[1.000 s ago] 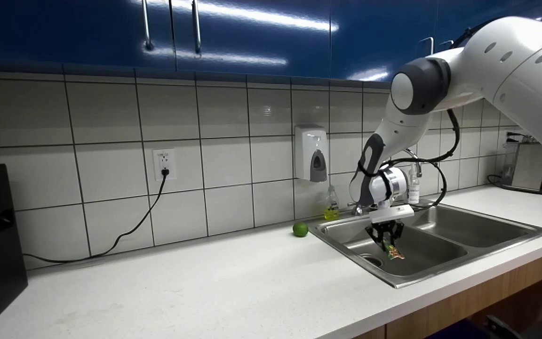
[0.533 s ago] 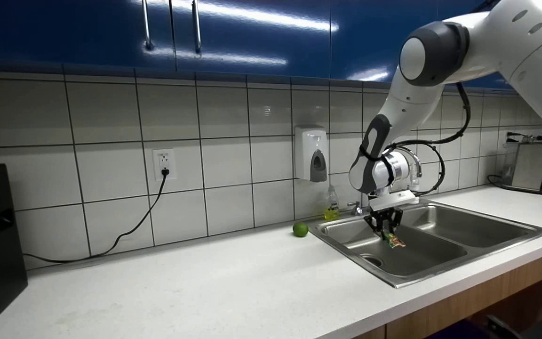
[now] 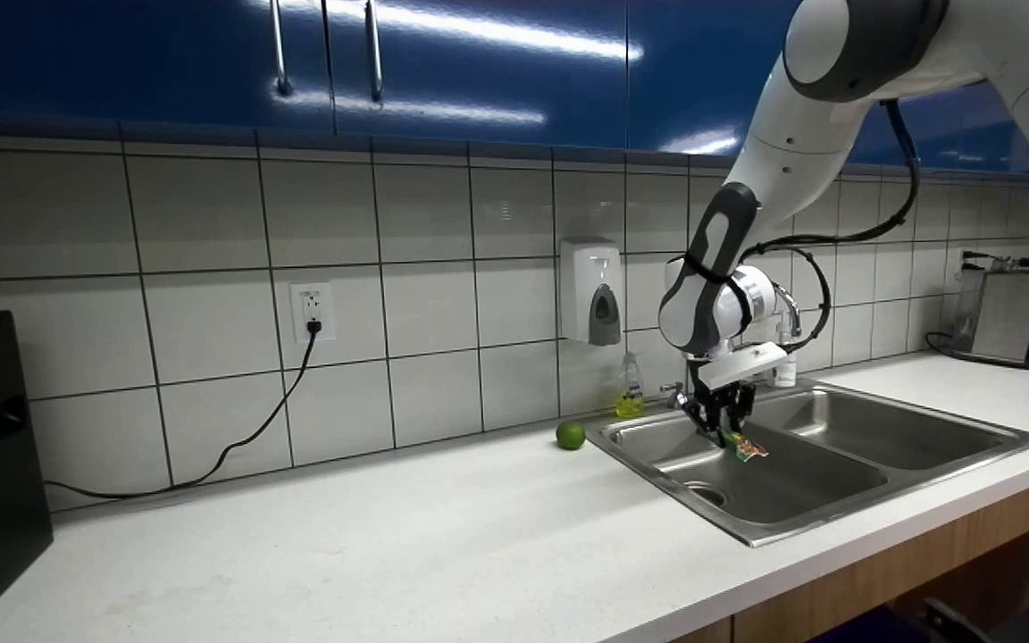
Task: Remove the green packet from the sink and put it on the counter
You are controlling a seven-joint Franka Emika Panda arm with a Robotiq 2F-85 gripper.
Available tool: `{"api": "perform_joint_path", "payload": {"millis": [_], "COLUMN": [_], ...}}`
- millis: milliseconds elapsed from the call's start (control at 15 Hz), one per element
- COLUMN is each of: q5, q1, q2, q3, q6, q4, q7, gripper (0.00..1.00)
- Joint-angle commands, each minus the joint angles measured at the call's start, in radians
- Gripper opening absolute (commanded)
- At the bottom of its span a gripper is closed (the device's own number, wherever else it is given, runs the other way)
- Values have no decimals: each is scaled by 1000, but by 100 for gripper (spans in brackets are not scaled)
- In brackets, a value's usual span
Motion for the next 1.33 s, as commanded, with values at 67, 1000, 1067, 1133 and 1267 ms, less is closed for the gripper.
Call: {"api": "perform_joint_path", "payload": {"millis": [67, 1000, 1067, 1133, 1267], "q5": [-115, -223, -230, -237, -248], "q1": [49, 146, 153, 161, 174], "q2": [-78, -73, -72, -71, -70], "q3": [39, 208, 215, 221, 231], "q6": [-2, 76, 81, 82, 89], "q4": [-95, -180, -187, -193, -205], "q7": [3, -103, -108, -112, -118], "gripper": [9, 9, 9, 9, 9]}}
